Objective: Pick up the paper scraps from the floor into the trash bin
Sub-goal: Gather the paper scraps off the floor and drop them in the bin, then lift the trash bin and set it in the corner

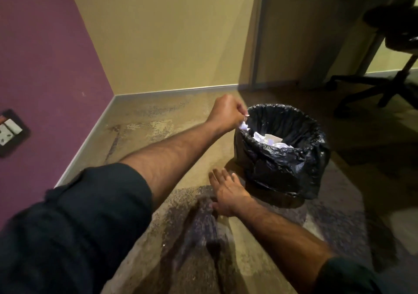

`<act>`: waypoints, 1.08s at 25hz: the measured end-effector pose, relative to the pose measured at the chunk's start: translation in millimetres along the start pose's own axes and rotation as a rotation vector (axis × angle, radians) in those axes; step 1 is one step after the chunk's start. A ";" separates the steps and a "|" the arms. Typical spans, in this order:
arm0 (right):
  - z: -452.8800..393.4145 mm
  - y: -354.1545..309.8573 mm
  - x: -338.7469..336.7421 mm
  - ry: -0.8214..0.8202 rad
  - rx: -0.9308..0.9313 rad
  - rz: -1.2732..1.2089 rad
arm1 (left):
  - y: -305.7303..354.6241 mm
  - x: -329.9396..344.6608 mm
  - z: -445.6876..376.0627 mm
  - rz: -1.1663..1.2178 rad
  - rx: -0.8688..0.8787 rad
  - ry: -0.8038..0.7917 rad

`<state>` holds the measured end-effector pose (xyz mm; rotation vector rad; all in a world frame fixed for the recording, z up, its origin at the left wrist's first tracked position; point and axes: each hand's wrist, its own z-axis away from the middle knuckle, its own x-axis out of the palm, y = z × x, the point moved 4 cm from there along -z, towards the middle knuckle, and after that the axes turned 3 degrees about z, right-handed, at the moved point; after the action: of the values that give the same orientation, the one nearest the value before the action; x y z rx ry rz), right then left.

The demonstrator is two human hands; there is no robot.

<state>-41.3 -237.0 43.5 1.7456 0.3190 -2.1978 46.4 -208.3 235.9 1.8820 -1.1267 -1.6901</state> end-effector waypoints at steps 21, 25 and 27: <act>50.6 219.5 -153.8 0.626 0.554 -0.578 | -46.8 75.7 -71.8 -0.274 -0.129 -0.049; 63.2 299.5 -81.5 0.401 1.073 -0.600 | -69.7 92.7 -64.6 -0.170 -0.354 -0.132; 62.0 307.2 -58.0 0.281 1.110 -0.726 | -71.7 98.4 -61.9 -0.071 -0.402 -0.139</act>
<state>31.0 -537.7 120.8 2.8645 -0.3805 -2.9147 123.7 -253.2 132.6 1.5883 -0.7029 -1.9399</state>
